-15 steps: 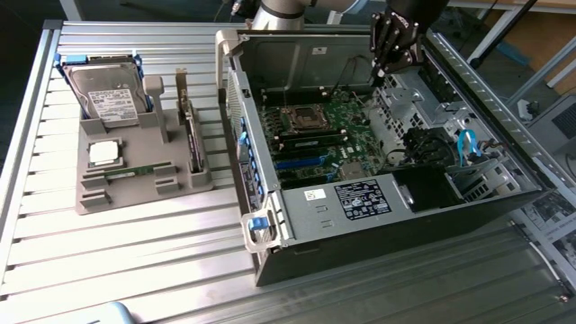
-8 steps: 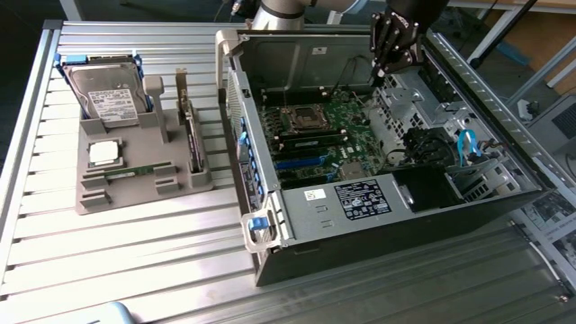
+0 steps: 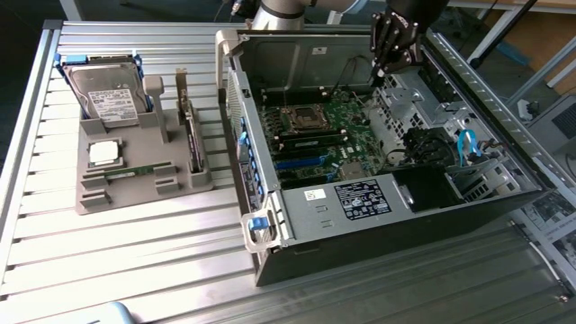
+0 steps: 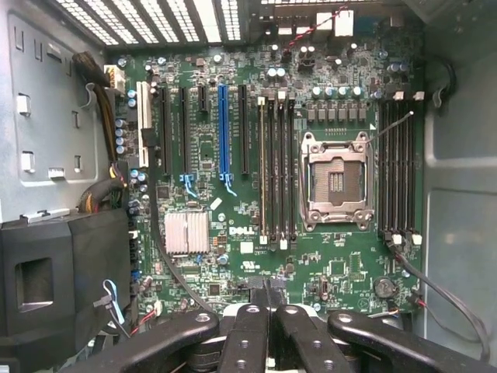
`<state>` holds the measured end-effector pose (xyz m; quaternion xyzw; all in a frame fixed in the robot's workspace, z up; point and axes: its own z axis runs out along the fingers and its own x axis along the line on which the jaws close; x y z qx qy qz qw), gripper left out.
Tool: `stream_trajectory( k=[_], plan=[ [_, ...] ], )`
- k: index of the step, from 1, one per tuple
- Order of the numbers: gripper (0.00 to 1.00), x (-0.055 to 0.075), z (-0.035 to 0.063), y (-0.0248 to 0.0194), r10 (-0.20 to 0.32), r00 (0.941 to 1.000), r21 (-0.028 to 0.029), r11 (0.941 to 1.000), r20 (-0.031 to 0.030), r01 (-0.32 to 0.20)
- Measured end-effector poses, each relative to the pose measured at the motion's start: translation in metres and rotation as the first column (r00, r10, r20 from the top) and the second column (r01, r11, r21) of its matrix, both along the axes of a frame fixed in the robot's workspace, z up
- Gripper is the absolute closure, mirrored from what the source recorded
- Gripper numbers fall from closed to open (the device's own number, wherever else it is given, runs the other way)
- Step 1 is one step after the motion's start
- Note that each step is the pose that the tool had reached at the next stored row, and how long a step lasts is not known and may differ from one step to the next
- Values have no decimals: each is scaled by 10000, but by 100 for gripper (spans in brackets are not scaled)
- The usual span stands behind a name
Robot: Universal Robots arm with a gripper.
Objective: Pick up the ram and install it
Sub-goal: 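Press down the ram until it locks into place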
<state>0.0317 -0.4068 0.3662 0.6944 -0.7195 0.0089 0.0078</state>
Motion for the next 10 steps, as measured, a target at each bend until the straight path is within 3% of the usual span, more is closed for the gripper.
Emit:
stream_trajectory(
  k=[10],
  plan=[
    [89,0,-1,0,-591,9983,0,9983,0,591]
  ],
)
